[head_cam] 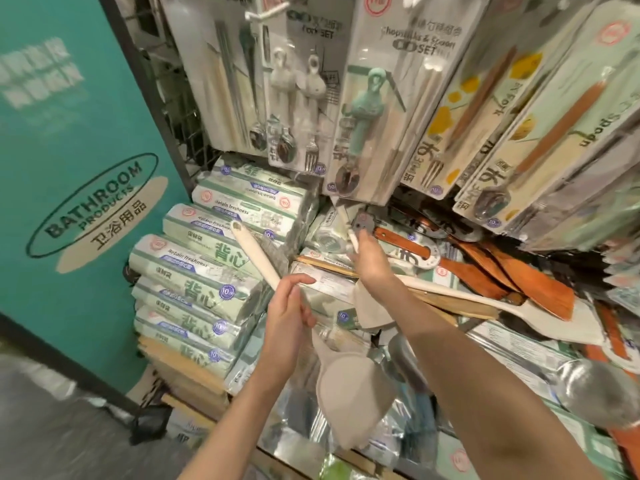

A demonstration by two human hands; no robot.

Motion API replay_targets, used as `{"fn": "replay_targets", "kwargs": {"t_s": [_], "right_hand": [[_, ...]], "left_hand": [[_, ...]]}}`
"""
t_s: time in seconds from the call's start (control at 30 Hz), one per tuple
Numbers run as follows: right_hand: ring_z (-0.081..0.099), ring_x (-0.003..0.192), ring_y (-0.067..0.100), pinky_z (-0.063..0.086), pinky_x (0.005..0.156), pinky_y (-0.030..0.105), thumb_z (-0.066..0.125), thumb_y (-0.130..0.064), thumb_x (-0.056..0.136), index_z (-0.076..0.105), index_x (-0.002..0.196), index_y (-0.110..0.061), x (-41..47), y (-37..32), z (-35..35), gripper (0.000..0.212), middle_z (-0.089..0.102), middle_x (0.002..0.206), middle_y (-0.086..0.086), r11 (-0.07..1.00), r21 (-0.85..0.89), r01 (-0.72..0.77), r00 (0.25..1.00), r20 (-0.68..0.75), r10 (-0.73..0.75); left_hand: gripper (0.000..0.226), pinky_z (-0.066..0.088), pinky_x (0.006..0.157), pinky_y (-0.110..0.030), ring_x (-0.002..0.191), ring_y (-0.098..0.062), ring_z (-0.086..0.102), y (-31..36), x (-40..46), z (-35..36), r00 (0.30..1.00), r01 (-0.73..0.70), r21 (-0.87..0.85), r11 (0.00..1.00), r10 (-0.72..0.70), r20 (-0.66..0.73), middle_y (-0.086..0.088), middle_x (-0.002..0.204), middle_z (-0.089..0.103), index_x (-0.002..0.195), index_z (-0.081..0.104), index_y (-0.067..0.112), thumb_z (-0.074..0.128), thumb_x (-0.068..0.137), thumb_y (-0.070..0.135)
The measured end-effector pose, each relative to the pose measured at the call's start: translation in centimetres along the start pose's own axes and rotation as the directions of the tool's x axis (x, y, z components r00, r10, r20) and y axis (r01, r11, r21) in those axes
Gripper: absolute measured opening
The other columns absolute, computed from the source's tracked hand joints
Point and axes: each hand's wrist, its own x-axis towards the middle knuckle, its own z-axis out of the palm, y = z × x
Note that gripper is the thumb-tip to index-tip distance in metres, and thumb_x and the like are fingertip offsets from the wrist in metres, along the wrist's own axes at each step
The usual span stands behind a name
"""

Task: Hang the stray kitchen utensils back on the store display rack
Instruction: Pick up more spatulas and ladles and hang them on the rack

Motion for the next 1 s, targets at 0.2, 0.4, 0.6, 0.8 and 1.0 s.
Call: {"fn": "replay_targets", "kwargs": {"t_s": [0.2,0.4,0.6,0.8,1.0], "right_hand": [[0.054,0.067,0.017,0.039,0.051,0.026,0.047,0.003,0.087,0.052,0.112,-0.024,-4.2,2.5,-3.7,0.037,0.06,0.098,0.005,0.994,0.111,-0.025,1.0,0.002,0.025],[0.054,0.077,-0.002,0.038,0.062,0.014,0.053,-0.007,0.088,0.057,0.099,-0.038,-13.3,5.6,-9.2,0.033,0.061,0.099,-0.015,0.938,0.344,0.037,0.995,0.073,-0.065],[0.051,0.074,-0.011,0.036,0.061,0.007,0.06,-0.007,0.082,0.055,0.09,-0.035,-19.5,6.8,-12.9,0.03,0.057,0.081,-0.03,0.936,0.346,0.068,0.995,0.046,-0.089],[0.055,0.082,0.001,0.041,0.075,0.014,0.069,-0.007,0.078,0.059,0.085,-0.038,-23.9,8.3,-18.8,0.034,0.063,0.091,-0.01,0.94,0.313,0.134,0.99,-0.004,-0.139],[0.059,0.094,0.012,0.045,0.083,0.023,0.063,-0.016,0.087,0.064,0.109,-0.016,-28.8,9.2,-28.8,0.022,0.059,0.102,-0.004,0.916,0.237,0.323,0.942,-0.175,-0.287]], "left_hand": [[0.03,0.041,0.051,-0.019,0.054,-0.009,0.046,-0.4,-0.2,-0.1,0.998,0.057,0.084,0.995,-0.059,0.024,0.008,0.056,0.046,0.095,0.067,0.028,0.044,0.095,0.009],[0.028,0.039,0.047,-0.016,0.049,-0.007,0.043,0.2,-1.6,2.4,0.99,0.136,0.053,0.989,-0.137,0.02,0.006,0.056,0.047,0.12,0.062,0.022,0.051,0.094,0.02],[0.039,0.051,0.079,-0.041,0.074,-0.019,0.053,3.0,-5.1,7.9,0.986,0.103,-0.002,0.995,-0.102,0.129,-0.019,0.097,0.063,0.116,0.062,0.008,0.054,0.089,0.036],[0.031,0.039,0.047,-0.021,0.056,-0.016,0.049,6.2,-10.3,14.3,0.983,0.02,-0.09,0.996,-0.003,0.186,-0.006,0.062,0.054,0.095,0.064,0.005,0.048,0.095,0.031],[0.032,0.04,0.055,-0.036,0.056,-0.02,0.042,7.7,-17.2,22.6,0.97,-0.138,-0.117,0.984,0.158,0.182,-0.011,0.062,0.042,0.077,0.055,0.009,0.055,0.088,0.039]]}}
